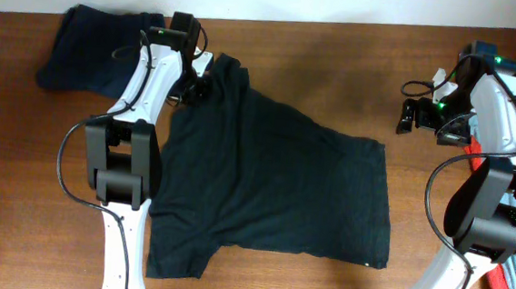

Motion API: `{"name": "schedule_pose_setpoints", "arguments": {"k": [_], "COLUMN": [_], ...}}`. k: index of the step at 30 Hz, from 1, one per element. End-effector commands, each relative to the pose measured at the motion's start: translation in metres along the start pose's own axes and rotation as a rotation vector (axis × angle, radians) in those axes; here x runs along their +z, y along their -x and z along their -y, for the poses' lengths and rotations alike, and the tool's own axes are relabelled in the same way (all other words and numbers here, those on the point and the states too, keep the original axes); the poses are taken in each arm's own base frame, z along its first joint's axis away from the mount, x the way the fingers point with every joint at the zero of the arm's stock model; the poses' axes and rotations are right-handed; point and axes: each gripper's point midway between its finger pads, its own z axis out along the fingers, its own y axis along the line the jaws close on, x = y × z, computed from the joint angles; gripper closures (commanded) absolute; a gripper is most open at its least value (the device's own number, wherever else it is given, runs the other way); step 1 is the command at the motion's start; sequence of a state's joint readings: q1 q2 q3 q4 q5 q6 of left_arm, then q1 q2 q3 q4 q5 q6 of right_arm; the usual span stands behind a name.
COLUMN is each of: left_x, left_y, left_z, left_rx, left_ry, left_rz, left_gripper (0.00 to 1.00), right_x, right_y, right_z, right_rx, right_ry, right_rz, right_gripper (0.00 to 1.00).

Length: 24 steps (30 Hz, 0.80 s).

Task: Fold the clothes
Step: 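Release the shoulder and lift the left gripper away to the upper left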

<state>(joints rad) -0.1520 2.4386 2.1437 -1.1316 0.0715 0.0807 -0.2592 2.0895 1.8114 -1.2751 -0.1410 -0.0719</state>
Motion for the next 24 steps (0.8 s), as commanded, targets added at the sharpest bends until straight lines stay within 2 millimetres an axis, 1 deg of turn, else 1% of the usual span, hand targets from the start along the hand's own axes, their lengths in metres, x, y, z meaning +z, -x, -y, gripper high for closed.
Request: {"name": "schedule_pose_setpoints", "arguments": {"k": [1, 4, 7, 9, 12, 17, 21, 24], "left_x": [0.009, 0.021, 0.027, 0.027, 0.024, 0.022, 0.021, 0.021], "left_y": [-0.005, -0.008, -0.014, -0.018, -0.028, -0.041, -0.048, -0.049], "left_z": [0.0, -0.002, -0.017, -0.029, -0.042, -0.059, -0.065, -0.063], "left_rx": [-0.021, -0.022, -0.062, -0.076, -0.121, -0.191, -0.205, -0.206], "left_ry": [-0.01, -0.004, 0.081, 0.15, 0.202, 0.208, 0.207, 0.195], "left_rz": [0.002, 0.001, -0.012, -0.028, -0.059, -0.102, -0.125, -0.13], "left_gripper": [0.88, 0.88, 0.88, 0.88, 0.88, 0.88, 0.88, 0.88], "right_x": [-0.013, -0.013, -0.013, -0.013, -0.013, -0.013, -0.013, -0.013], "right_y": [0.005, 0.005, 0.005, 0.005, 0.005, 0.005, 0.005, 0.005], "right_z": [-0.003, -0.003, -0.003, -0.003, -0.003, -0.003, -0.003, -0.003], "right_rx": [-0.006, -0.006, -0.006, -0.006, -0.006, -0.006, -0.006, -0.006], "right_ry": [0.003, 0.003, 0.003, 0.003, 0.003, 0.003, 0.003, 0.003], "right_rz": [0.039, 0.039, 0.039, 0.039, 0.039, 0.039, 0.039, 0.039], "right_gripper": [0.01, 0.01, 0.02, 0.01, 0.01, 0.01, 0.02, 0.01]}}
